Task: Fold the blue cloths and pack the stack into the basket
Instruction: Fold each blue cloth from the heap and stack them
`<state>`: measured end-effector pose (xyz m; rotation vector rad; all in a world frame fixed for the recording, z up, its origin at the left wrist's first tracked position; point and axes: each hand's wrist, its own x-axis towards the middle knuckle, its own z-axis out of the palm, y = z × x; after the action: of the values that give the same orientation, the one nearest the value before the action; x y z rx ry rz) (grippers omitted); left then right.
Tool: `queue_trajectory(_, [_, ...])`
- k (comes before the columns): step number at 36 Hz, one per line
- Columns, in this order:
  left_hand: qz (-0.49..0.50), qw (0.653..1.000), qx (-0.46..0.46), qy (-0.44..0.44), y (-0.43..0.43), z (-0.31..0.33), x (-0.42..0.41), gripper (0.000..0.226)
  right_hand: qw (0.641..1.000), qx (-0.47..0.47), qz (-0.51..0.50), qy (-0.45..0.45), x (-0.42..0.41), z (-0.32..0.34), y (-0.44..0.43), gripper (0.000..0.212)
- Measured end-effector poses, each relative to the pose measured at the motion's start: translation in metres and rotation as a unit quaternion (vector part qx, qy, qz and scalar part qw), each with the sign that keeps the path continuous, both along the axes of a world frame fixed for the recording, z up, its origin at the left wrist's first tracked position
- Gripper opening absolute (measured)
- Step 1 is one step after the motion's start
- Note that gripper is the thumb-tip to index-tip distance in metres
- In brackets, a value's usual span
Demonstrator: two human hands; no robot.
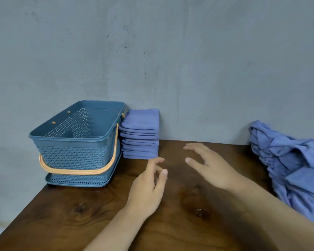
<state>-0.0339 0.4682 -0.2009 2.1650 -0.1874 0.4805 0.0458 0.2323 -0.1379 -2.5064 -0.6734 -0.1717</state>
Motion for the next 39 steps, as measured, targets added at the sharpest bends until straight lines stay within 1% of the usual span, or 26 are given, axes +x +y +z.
queue_trajectory(3, [-0.023, 0.999, 0.041, 0.013, -0.017, 0.001, -0.006, 0.035, 1.000, 0.010, -0.022, 0.015, -0.030, -0.016, -0.042, 0.042])
queue_trajectory(7, [-0.034, 0.997, 0.073, 0.014, -0.048, 0.005, -0.014, 0.041, 0.999, 0.039, -0.029, 0.010, -0.057, -0.029, -0.088, 0.041])
queue_trajectory(11, [-0.053, 0.994, 0.093, 0.011, -0.092, 0.008, -0.024, 0.041, 0.997, 0.061, -0.048, -0.025, -0.065, -0.041, -0.125, 0.039])
queue_trajectory(14, [-0.072, 0.989, 0.130, 0.015, -0.127, 0.004, -0.026, 0.042, 0.990, 0.101, -0.083, -0.061, -0.066, -0.053, -0.149, 0.034])
queue_trajectory(16, [-0.083, 0.985, 0.149, 0.012, -0.150, 0.004, -0.023, 0.042, 0.980, 0.121, -0.118, -0.103, -0.063, -0.061, -0.162, 0.030])
queue_trajectory(19, [-0.089, 0.986, 0.138, 0.009, -0.183, 0.005, -0.010, 0.041, 0.961, 0.134, -0.183, -0.159, -0.055, -0.062, -0.179, 0.027])
queue_trajectory(23, [-0.106, 0.986, 0.131, 0.007, -0.232, 0.012, 0.016, 0.033, 0.916, 0.149, -0.277, -0.251, -0.048, -0.043, -0.213, 0.021])
queue_trajectory(25, [-0.127, 0.984, 0.123, 0.002, -0.260, 0.017, 0.029, 0.029, 0.894, 0.154, -0.320, -0.273, -0.046, -0.038, -0.234, 0.020])
queue_trajectory(27, [-0.143, 0.982, 0.122, -0.016, -0.287, 0.025, 0.045, 0.030, 0.877, 0.138, -0.372, -0.271, -0.045, -0.040, -0.249, 0.024])
queue_trajectory(29, [-0.158, 0.976, 0.138, -0.057, -0.311, 0.036, 0.066, 0.034, 0.862, 0.135, -0.412, -0.261, -0.043, -0.044, -0.259, 0.027])
queue_trajectory(31, [-0.167, 0.971, 0.152, -0.085, -0.334, 0.049, 0.090, 0.039, 0.851, 0.146, -0.437, -0.252, -0.040, -0.047, -0.265, 0.029])
queue_trajectory(33, [-0.173, 0.965, 0.175, -0.093, -0.355, 0.060, 0.115, 0.047, 0.843, 0.148, -0.455, -0.245, -0.038, -0.050, -0.267, 0.030])
queue_trajectory(35, [-0.194, 0.952, 0.220, -0.087, -0.374, 0.067, 0.135, 0.061, 0.839, 0.141, -0.468, -0.241, -0.036, -0.052, -0.269, 0.032])
queue_trajectory(37, [-0.212, 0.933, 0.279, -0.077, -0.392, 0.068, 0.149, 0.068, 0.836, 0.138, -0.476, -0.236, -0.034, -0.054, -0.270, 0.032])
queue_trajectory(38, [-0.209, 0.923, 0.313, -0.077, -0.399, 0.068, 0.153, 0.066, 0.836, 0.137, -0.479, -0.232, -0.033, -0.054, -0.270, 0.032])
queue_trajectory(39, [-0.201, 0.914, 0.343, -0.083, -0.404, 0.066, 0.158, 0.059, 0.836, 0.134, -0.481, -0.227, -0.032, -0.055, -0.270, 0.032])
